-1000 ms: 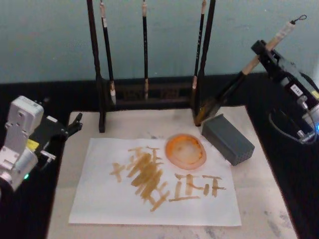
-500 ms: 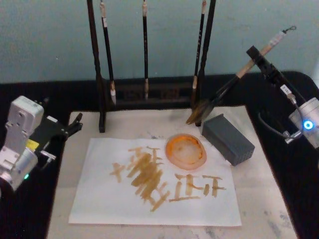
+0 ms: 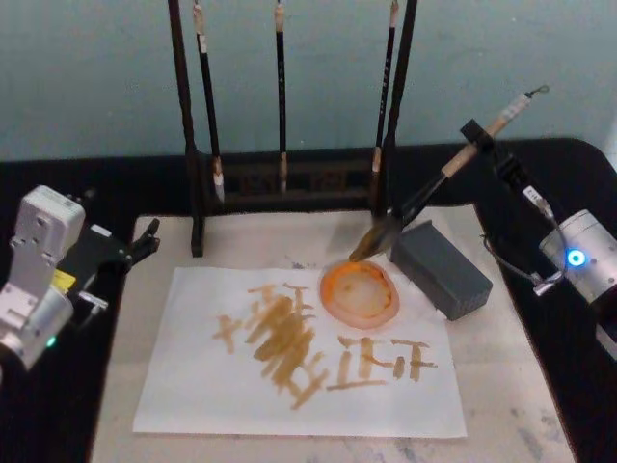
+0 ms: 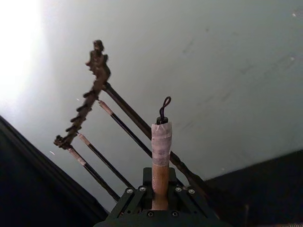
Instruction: Pick up the brush from the inkstone, write on the paper, then place the brush back to its original position.
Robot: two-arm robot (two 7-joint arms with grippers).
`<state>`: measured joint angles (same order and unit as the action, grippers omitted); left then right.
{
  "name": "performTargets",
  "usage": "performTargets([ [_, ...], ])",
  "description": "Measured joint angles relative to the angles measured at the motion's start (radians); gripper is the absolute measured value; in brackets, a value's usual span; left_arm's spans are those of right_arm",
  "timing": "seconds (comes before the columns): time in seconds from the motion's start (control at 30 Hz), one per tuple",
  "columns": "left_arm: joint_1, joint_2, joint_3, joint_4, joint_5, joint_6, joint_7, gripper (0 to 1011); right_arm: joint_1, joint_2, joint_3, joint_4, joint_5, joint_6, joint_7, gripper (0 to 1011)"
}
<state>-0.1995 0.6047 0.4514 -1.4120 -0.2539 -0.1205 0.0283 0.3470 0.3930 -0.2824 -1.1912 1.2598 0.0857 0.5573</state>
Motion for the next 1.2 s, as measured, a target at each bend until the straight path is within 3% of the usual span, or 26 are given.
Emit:
performTargets([
  [0.67, 0.000, 0.000, 0.000, 0.000, 0.000, 0.000, 0.000, 1010, 0.034, -0.028, -0.048, 0.104, 0.026, -0.009, -0.019, 176],
  [1.2, 0.000, 0.000, 0.000, 0.000, 0.000, 0.000, 0.000, 1010, 0.036, -0.046, -0.056, 0.125, -0.004, -0.035, -0.053, 176],
])
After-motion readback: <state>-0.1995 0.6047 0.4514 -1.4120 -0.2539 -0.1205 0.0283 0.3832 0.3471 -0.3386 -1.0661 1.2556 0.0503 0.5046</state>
